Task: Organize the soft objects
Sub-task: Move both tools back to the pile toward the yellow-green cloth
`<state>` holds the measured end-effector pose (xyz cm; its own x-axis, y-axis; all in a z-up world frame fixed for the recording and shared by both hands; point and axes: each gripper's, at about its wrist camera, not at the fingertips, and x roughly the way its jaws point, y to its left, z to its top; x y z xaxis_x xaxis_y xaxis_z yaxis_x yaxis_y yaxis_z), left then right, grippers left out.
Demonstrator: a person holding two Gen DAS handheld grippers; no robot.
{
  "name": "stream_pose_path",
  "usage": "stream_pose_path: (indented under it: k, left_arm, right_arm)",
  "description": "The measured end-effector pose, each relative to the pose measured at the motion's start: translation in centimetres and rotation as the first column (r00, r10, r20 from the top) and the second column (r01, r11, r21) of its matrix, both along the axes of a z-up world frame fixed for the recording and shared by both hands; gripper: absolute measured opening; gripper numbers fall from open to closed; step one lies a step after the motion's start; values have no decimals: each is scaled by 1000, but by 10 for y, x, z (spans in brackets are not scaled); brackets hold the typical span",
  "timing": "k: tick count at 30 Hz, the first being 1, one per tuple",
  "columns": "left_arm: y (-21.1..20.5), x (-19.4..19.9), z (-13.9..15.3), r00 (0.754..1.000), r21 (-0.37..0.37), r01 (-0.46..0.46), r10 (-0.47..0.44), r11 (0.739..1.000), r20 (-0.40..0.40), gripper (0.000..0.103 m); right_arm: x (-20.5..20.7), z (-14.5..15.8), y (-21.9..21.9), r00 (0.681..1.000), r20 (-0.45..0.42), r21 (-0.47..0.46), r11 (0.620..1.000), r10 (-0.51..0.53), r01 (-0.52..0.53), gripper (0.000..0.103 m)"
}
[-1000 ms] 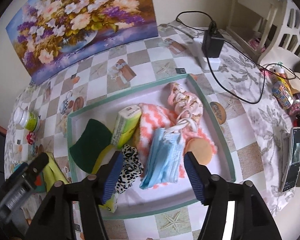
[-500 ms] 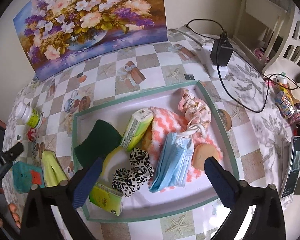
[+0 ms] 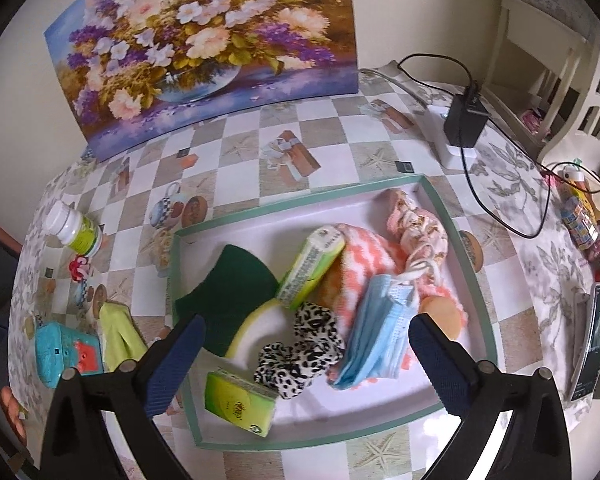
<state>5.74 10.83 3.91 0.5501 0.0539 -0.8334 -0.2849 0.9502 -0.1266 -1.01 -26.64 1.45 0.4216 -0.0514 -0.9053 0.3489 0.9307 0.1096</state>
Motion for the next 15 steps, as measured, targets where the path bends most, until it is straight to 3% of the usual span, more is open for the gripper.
stream_pose_path:
  k: [8,15]
  left_arm:
    - [44,-2,-13,997,-31,-75,74,997,-20,103]
    - [61,4,-27,998,-50,-66,64,997,-25,103]
  right_arm:
    - [17,1,41,995,38,21,995,97,-98,103]
    - [38,-6,86,978,53,74,976,201,-205,103]
